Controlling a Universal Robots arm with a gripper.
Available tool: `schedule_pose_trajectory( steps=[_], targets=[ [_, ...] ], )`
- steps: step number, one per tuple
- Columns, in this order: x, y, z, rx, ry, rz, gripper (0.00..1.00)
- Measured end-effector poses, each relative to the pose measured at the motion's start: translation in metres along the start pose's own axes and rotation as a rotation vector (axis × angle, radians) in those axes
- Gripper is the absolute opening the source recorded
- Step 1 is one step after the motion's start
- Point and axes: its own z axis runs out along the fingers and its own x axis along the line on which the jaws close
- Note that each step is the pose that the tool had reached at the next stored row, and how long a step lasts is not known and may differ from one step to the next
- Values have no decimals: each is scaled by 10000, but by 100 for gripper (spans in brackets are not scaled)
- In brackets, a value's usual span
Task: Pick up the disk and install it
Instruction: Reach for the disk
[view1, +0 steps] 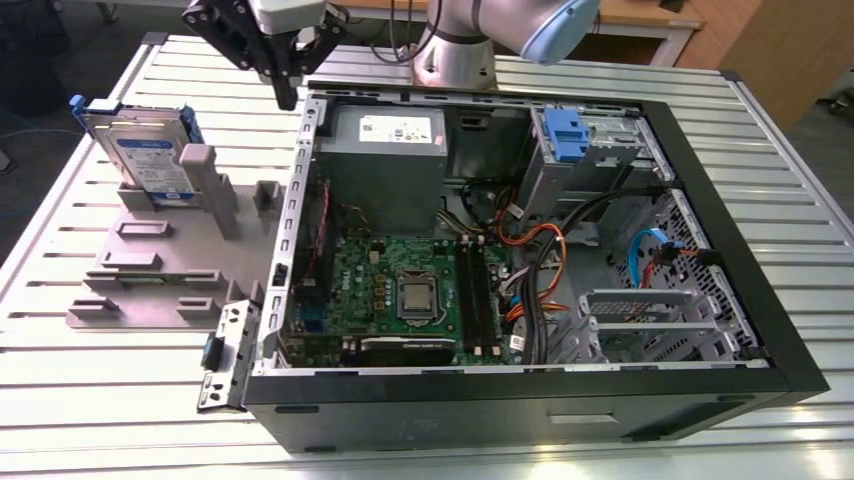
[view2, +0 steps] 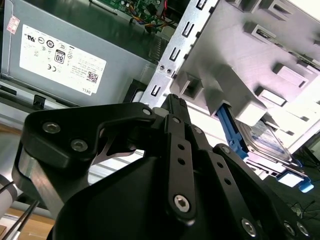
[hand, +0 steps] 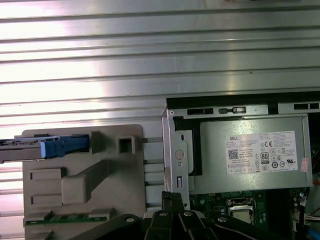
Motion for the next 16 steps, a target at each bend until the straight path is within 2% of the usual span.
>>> schedule_pose_trajectory(
  steps=[16],
  targets=[
    [51, -4, 5, 0, 0, 0, 11]
  ],
)
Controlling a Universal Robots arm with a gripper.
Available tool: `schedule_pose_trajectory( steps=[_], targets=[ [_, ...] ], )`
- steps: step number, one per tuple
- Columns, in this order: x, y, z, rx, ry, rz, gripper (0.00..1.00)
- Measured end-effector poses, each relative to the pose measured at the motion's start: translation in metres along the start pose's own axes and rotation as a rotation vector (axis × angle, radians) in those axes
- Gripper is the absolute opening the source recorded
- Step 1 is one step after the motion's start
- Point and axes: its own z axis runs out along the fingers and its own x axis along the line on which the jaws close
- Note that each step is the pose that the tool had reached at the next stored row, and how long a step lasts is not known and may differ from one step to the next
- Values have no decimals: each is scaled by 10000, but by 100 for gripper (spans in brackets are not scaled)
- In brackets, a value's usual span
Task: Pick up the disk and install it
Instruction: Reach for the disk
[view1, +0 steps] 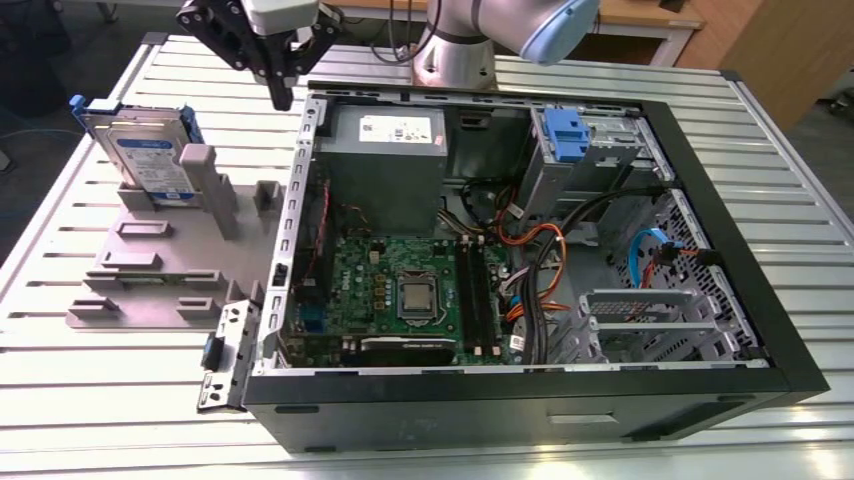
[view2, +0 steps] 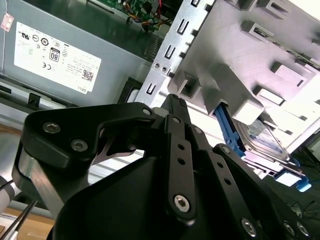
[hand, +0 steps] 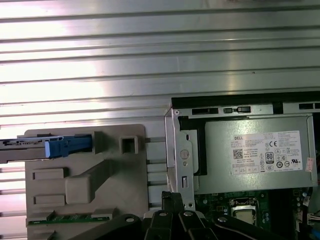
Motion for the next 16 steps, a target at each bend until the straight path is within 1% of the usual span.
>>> schedule_pose_trajectory(
  steps=[6, 13, 16],
  targets=[
    [36, -1, 2, 0, 0, 0, 11],
    [42, -1, 3, 0, -1, 0, 11],
    [55, 0, 2, 0, 0, 1, 11]
  ],
)
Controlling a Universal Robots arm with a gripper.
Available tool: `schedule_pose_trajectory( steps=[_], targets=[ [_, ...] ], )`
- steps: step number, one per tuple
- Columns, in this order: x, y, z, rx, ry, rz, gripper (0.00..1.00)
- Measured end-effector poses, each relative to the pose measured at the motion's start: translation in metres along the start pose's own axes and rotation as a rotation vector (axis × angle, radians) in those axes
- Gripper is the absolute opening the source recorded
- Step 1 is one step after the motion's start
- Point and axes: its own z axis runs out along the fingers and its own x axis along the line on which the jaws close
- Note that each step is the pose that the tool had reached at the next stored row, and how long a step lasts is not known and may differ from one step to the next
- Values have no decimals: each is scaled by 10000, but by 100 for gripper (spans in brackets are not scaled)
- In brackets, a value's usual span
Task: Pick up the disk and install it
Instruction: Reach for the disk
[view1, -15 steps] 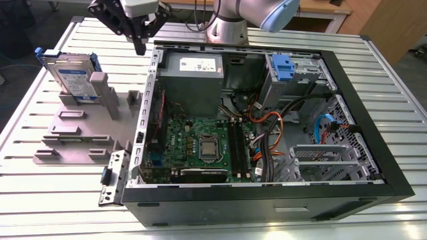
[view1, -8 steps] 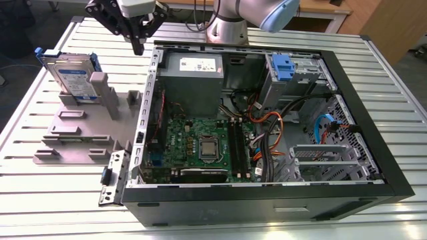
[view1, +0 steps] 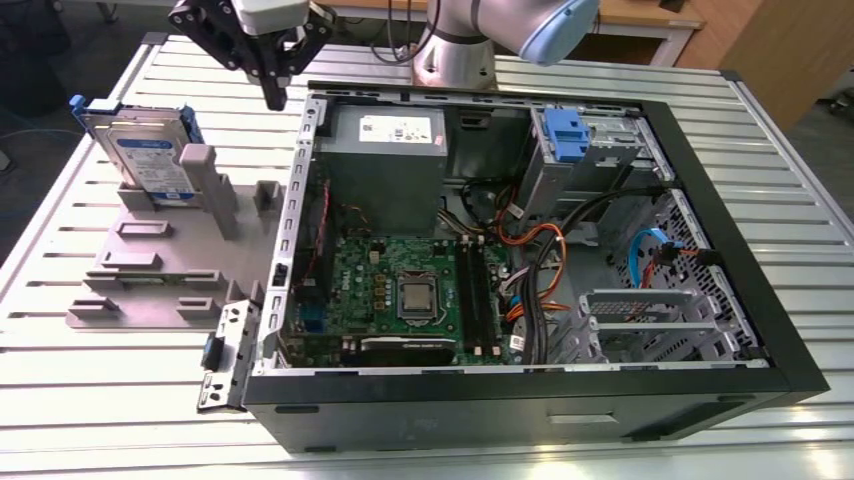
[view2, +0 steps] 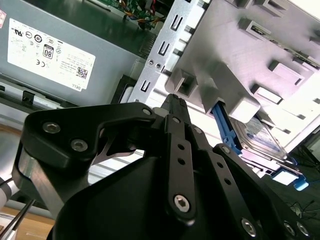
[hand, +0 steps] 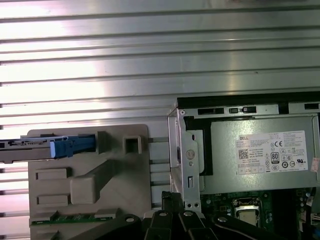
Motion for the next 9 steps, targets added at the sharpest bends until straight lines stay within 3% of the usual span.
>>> schedule_pose_trajectory(
  steps=[9],
  targets=[
    [46, 29, -1, 0, -1, 0, 11]
  ],
)
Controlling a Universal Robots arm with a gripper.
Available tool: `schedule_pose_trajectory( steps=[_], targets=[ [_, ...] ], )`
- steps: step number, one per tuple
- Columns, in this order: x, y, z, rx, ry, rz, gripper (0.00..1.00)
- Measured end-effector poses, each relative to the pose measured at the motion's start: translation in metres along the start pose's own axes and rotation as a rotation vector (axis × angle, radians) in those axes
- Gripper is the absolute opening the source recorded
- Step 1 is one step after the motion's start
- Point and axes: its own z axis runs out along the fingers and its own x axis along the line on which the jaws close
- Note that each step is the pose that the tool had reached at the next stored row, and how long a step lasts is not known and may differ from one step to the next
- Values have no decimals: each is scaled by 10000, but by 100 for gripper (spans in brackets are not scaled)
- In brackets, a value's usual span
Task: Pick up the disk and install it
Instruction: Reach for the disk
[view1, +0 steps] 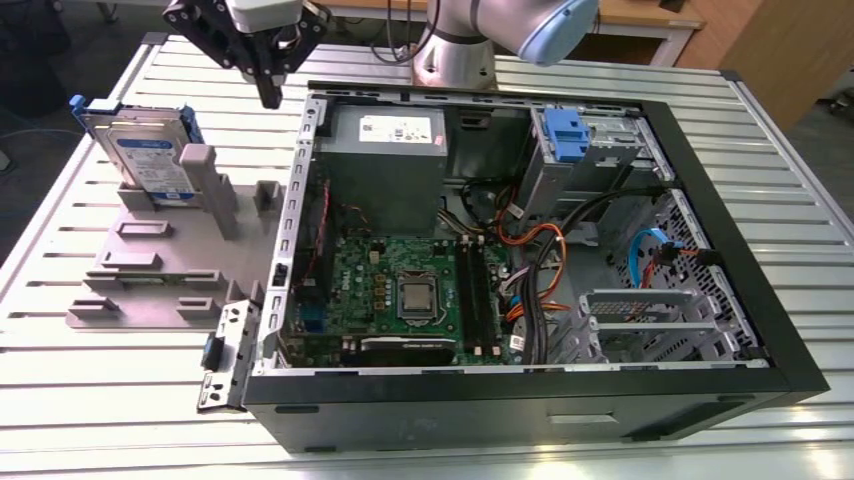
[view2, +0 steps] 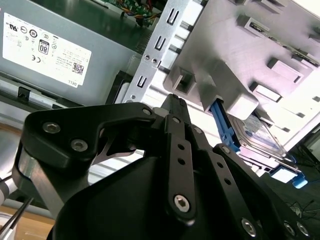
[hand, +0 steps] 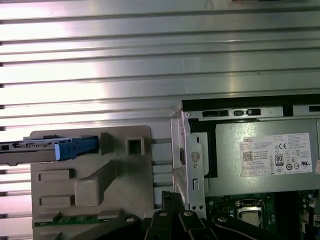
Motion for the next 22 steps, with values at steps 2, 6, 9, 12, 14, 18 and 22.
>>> schedule_pose_trajectory(
  steps=[2, 6, 9, 12, 14, 18, 22],
  targets=[
    [4, 23, 1, 0, -1, 0, 11],
    [43, 48, 1, -1, -1, 0, 11],
    [57, 50, 1, 0, -1, -1, 11],
    [62, 50, 1, 0, -1, 0, 11],
    [66, 50, 1, 0, -1, 0, 11],
    [80, 49, 0, 0, 0, 1, 11],
    [87, 48, 0, 0, 0, 0, 11]
  ],
)
